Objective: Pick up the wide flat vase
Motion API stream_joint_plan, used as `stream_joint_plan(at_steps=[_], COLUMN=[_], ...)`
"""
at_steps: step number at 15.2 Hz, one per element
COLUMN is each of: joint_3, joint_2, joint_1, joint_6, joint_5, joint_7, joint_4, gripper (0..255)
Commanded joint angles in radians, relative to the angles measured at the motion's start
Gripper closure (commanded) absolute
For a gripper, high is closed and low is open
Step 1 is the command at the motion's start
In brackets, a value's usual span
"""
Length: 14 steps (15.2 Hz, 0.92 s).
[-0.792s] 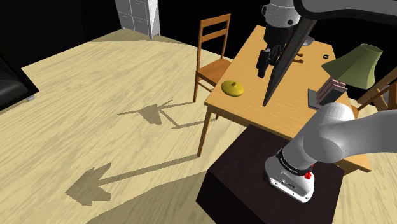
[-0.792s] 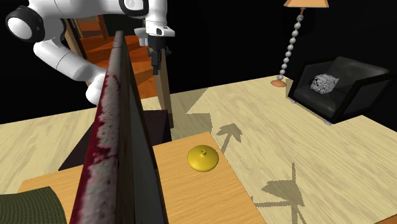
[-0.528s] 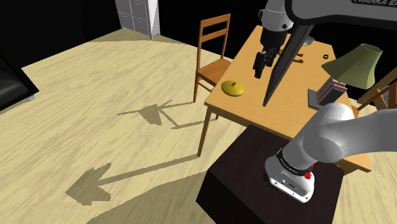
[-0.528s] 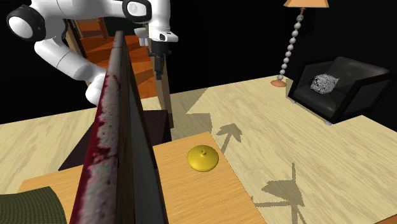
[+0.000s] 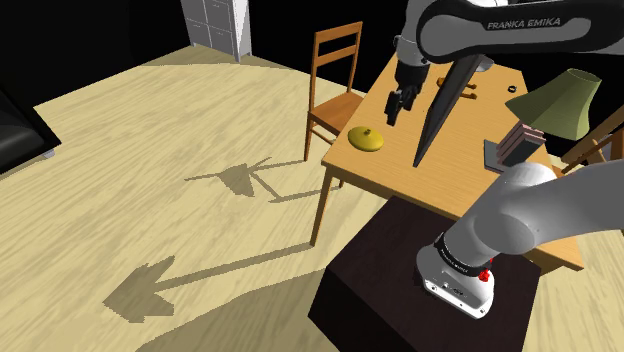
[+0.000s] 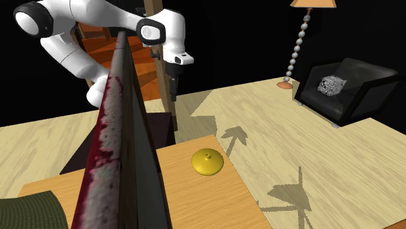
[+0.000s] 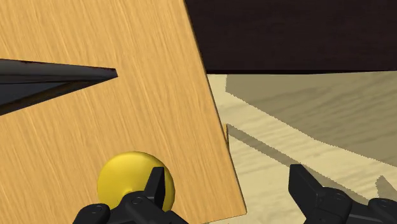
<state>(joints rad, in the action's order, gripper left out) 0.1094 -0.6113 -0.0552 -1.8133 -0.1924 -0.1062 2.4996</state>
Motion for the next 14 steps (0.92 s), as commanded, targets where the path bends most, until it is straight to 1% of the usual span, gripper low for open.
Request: stream_joint_plan(at_steps=[1,5,8,11,14], joint_3=[0.035,0.095,0.139,0.179,0.213], joint_2=[0.051,0.175,0.279,0.39,0.506], joint_1=[-0.014,-0.031,-0.039,-0.045,-0.05], joint_6=[-0.068,-0.2,-0.293,-0.38,-0.456], joint_5=[-0.016,-0.03,-0.026,-0.006,0.033], joint_7=[-0.028,-0.077,-0.118,-0.166,-0.223], joint_4=[0.003,-0.01,-0.036,-0.074,-0.124], gripper=[0,0,0,0,0])
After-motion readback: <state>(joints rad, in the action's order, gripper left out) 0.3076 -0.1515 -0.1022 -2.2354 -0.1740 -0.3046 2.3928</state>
